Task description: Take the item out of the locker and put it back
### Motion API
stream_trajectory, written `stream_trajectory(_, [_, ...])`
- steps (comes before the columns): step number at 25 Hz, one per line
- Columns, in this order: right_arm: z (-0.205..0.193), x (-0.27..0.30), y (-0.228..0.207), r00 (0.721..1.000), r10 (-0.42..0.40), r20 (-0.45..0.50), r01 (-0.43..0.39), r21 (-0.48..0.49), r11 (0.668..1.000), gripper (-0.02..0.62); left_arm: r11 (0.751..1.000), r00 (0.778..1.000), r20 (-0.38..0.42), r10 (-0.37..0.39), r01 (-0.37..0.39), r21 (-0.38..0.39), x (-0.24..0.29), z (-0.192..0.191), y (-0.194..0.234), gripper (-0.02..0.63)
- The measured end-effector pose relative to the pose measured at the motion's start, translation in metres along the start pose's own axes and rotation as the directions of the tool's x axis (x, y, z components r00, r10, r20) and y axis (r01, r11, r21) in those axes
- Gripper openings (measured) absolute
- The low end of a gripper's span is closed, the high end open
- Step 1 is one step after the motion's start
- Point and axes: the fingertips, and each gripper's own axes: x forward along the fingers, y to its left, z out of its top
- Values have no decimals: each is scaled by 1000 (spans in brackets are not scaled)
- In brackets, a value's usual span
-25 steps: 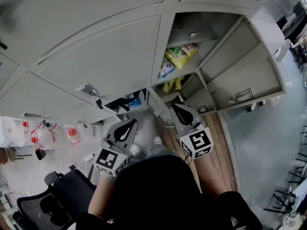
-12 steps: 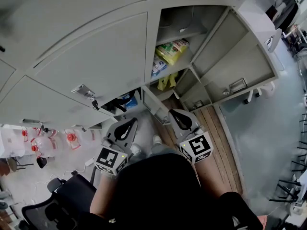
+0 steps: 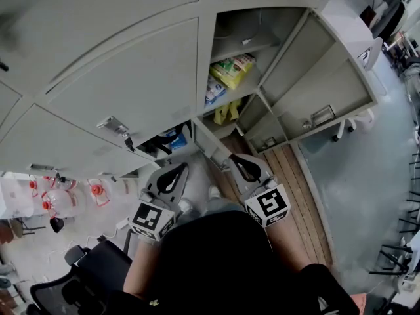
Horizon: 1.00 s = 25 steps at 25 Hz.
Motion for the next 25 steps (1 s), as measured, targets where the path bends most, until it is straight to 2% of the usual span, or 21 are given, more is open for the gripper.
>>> stream_trajectory(25, [-6,2,-8,1000,-3,-25,3,4,1000,6,1000,1000,-13,-7,7,-6,6,-3,1,11])
